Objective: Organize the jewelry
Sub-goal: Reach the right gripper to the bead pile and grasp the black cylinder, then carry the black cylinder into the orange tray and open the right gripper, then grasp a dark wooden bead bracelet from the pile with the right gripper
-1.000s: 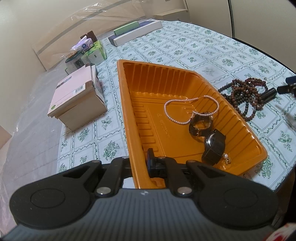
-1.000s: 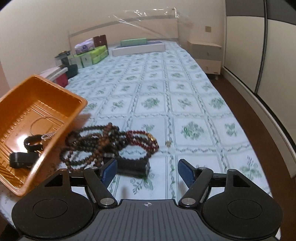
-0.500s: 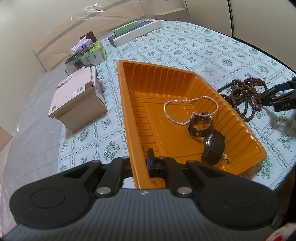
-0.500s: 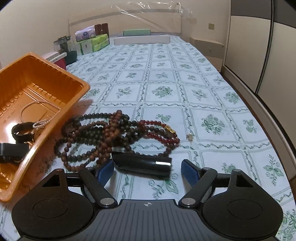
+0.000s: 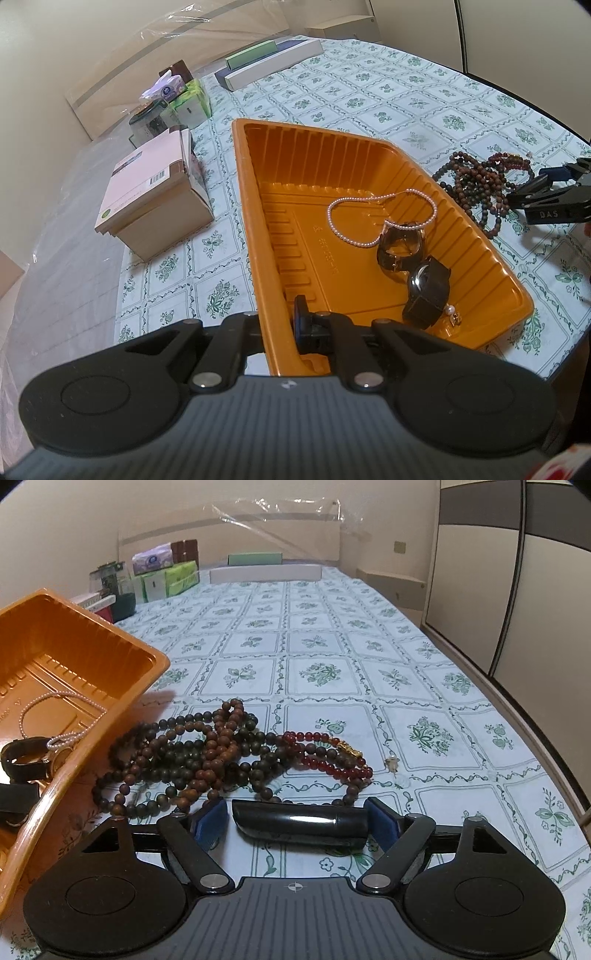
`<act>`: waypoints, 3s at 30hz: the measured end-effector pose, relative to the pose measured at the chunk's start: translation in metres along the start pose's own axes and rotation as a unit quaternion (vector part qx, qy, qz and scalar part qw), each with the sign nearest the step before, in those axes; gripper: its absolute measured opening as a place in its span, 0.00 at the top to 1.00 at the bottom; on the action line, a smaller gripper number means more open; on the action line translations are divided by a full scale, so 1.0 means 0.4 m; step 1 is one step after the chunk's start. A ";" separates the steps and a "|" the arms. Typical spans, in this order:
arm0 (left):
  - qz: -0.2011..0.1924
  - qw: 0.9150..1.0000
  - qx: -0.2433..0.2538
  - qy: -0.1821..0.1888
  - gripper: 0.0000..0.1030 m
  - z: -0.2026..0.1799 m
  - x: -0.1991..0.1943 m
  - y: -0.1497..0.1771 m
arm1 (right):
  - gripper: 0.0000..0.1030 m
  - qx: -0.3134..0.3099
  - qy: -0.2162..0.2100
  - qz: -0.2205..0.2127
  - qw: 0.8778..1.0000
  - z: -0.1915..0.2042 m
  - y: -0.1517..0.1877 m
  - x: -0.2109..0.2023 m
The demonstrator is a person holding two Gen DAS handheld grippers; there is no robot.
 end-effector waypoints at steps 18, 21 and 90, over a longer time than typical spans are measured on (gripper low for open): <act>-0.001 1.000 0.004 -0.002 0.94 -0.004 0.002 0.001 | 0.27 -0.043 -0.051 -0.104 0.992 0.065 -0.083 -0.156; -0.001 1.000 0.004 -0.001 0.94 -0.005 0.002 0.001 | 0.27 -0.064 -0.131 -0.118 0.982 0.130 -0.120 -0.185; 0.001 1.000 0.009 -0.004 0.93 -0.011 -0.002 -0.007 | 0.64 0.024 -0.054 0.009 0.998 -0.133 -0.018 -0.003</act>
Point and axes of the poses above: each gripper's, at about its wrist camera, not at the fingertips, and x roughly the way its jaws point, z to its left, y to its underside, the point moved 6 cm from there along x, roughly the way its jaws point, and after that the axes turned 10 degrees about -x, right-handed, at the moved point
